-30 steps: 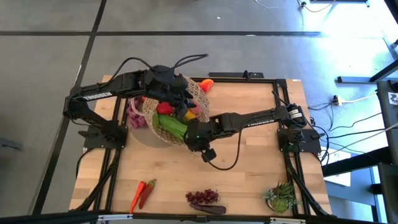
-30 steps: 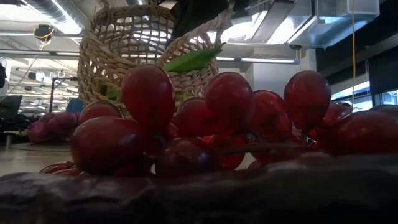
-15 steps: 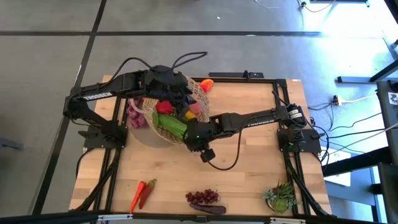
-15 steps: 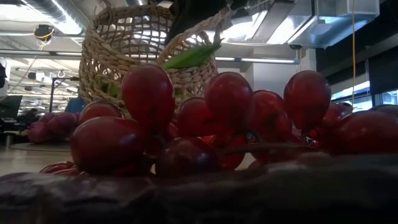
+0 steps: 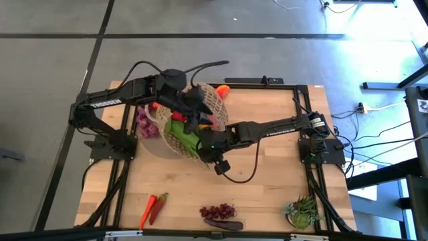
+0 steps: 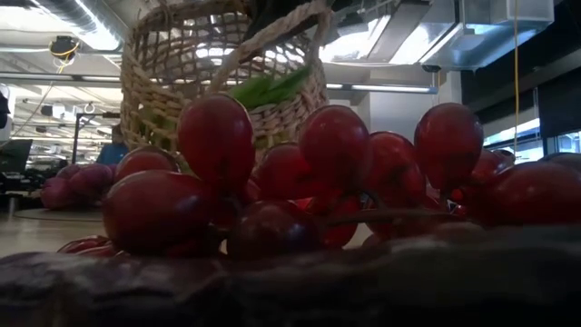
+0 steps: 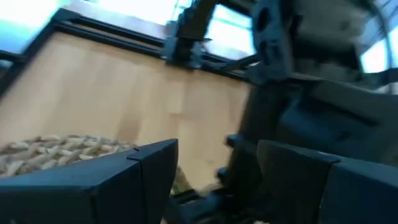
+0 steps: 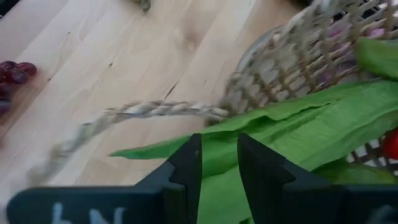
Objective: Build produce basket
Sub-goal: Adjust the brown basket
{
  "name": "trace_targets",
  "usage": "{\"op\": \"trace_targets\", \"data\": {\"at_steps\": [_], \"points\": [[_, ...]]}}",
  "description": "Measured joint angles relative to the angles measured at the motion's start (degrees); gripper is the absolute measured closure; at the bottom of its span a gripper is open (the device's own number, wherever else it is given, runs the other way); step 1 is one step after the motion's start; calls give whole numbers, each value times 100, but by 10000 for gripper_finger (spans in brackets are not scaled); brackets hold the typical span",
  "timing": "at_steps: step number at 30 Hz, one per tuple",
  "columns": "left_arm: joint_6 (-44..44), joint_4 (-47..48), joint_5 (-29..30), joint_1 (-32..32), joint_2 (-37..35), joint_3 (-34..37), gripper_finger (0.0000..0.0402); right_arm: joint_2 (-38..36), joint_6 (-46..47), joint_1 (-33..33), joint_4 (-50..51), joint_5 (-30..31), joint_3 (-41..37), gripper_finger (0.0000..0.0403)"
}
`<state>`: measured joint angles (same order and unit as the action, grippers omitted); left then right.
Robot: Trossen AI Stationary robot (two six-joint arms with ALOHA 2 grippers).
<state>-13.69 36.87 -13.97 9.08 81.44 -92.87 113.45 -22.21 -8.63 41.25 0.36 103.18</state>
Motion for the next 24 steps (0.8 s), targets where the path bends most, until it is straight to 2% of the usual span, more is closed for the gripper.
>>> {"op": "trace_targets", "data": {"at_steps": [7, 9, 14, 15, 20, 24], "points": [[-604, -14, -497, 258, -1, -1, 192, -4, 109, -4, -11, 77, 2, 305], [-700, 59, -484, 267, -1, -1, 193, -4, 102, -9, -116, 621, 2, 305], [-617, 62, -317, 208, -1, -1, 193, -9, -69, -85, -179, 2968, 7, 305], [-617, 60, -315, 209, -1, -1, 193, -9, -83, -99, -179, 3267, 7, 305], [-616, 58, -323, 246, -1, -1, 193, -9, -657, -102, -384, 3556, 7, 305], [-529, 10, -326, 245, -21, -10, 193, -7, -1293, -111, -864, 4031, -2, 305]]}}
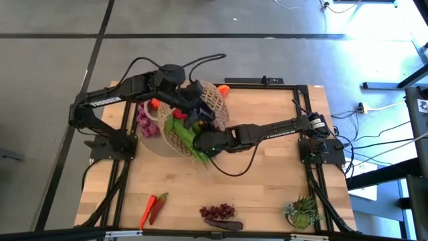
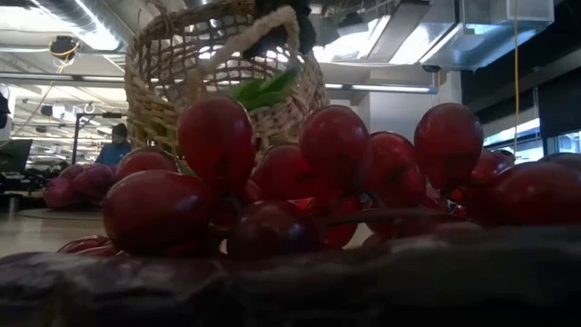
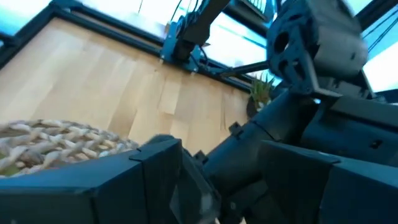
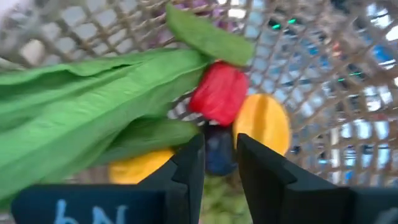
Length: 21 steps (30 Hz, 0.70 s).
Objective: Build produce basket
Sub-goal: Adjust the brown basket
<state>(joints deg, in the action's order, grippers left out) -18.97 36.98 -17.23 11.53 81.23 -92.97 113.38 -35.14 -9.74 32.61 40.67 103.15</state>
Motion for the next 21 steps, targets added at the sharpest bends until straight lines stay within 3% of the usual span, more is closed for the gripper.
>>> {"op": "trace_targets", "data": {"at_steps": [5, 15, 17, 21], "points": [[1, -13, 3, 0, -8, -11, 193, 4, -171, 4, -297, 468, -4, 305], [-45, 59, -31, -7, 5, -6, 193, 4, -119, -123, -130, 73, -4, 305], [-51, 100, -31, -8, 12, 2, 193, 4, -122, -184, -121, 439, -4, 305], [-100, 154, -58, -1, 15, 7, 193, 7, -99, -341, -172, 1809, 0, 305]]}}
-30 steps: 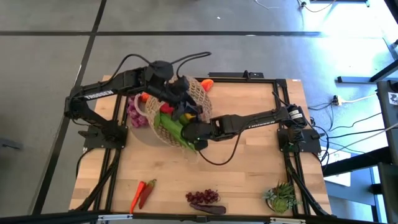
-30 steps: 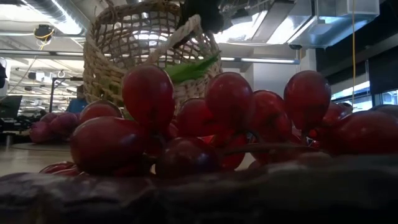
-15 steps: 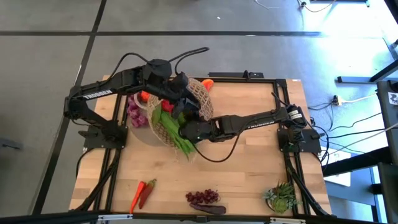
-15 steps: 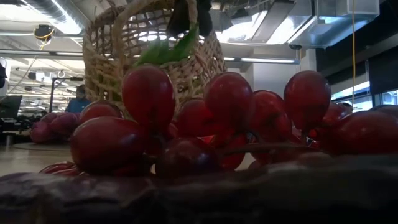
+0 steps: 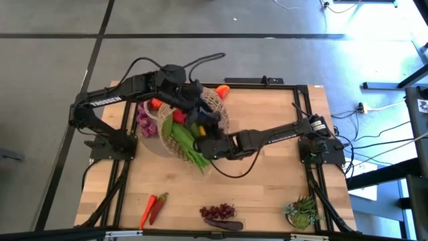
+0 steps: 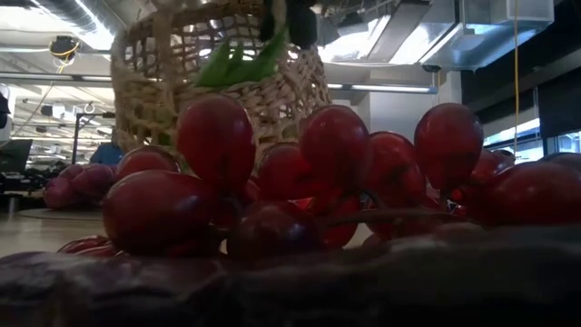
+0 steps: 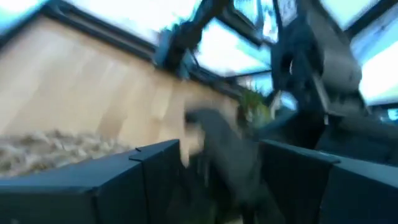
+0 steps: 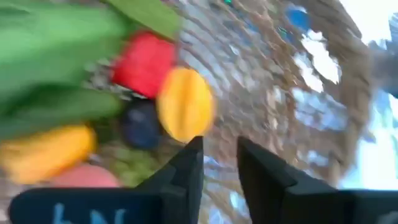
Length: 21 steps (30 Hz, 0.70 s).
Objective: Build produce basket
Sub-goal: Adjust the brown basket
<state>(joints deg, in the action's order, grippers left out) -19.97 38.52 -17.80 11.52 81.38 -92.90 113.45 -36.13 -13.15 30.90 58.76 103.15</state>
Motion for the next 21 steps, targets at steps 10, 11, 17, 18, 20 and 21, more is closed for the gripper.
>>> {"op": "trace_targets", "data": {"at_steps": [10, 11, 17, 18, 20, 21], "points": [[-66, 131, 105, -33, 10, 13, 193, -9, 285, -85, -180, 1183, 9, 305], [-65, 151, 99, -28, 10, 13, 193, -9, 286, -87, -212, 1199, 9, 305], [-37, 171, 92, -27, 10, 13, 193, -9, 458, 12, -255, 1284, 9, 305], [-37, 167, 92, -26, 10, 13, 193, -9, 477, 65, -250, 1182, 9, 305], [-39, 170, 110, -22, 10, 13, 193, -2, 491, 193, -275, 924, -17, 305], [-39, 170, 122, -22, 10, 13, 193, 2, 498, 254, -258, 828, -24, 305]]}}
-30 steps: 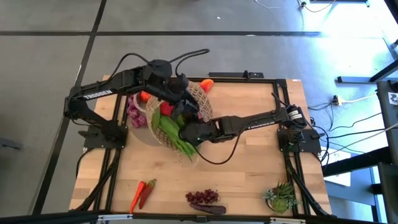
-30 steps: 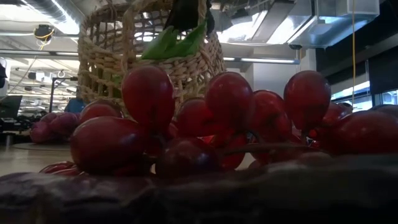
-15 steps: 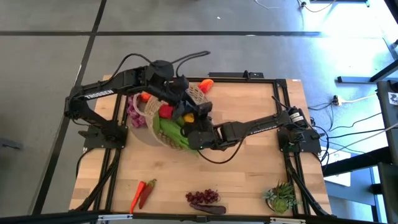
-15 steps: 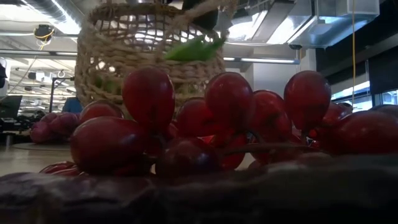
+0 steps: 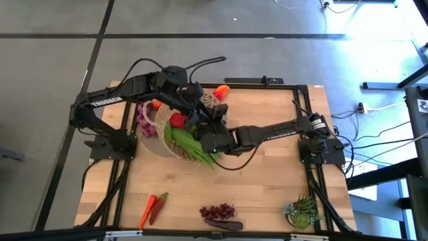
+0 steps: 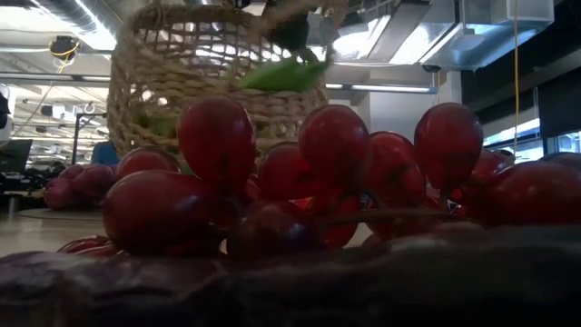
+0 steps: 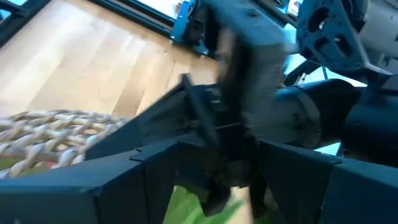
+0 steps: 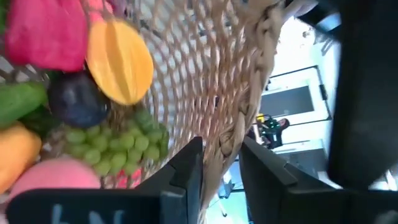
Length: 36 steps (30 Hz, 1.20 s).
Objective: Build produce basket
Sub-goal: Adjust the brown basket
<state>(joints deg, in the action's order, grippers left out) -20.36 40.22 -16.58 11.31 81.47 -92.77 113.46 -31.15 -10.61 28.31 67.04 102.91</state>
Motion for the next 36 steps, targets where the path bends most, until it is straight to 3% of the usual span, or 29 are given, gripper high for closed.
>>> {"op": "trace_targets", "data": {"at_steps": [7, 14, 26, 29, 30, 34, 36], "points": [[-26, 22, 31, 11, -2, 0, 193, 46, 33, 257, 22, -236, -7, 305], [-31, 56, -198, 11, -63, 4, 193, 40, 401, 343, 84, -880, -7, 305], [-121, -33, -665, -28, -60, 7, 193, 40, 694, 343, 203, -1062, -7, 305], [-65, -479, -1291, -56, -183, 9, 193, 53, 904, 365, 346, -1256, -3, 305], [10, -646, -1136, -93, -237, -54, 193, 81, 936, 386, 414, -1304, -16, 305], [-84, -1269, -2317, -220, -390, -28, 193, 101, 970, 515, 547, -2116, -37, 305], [-92, -1642, -2496, -275, -386, -29, 193, 77, 976, 547, 544, -2145, -15, 305]]}}
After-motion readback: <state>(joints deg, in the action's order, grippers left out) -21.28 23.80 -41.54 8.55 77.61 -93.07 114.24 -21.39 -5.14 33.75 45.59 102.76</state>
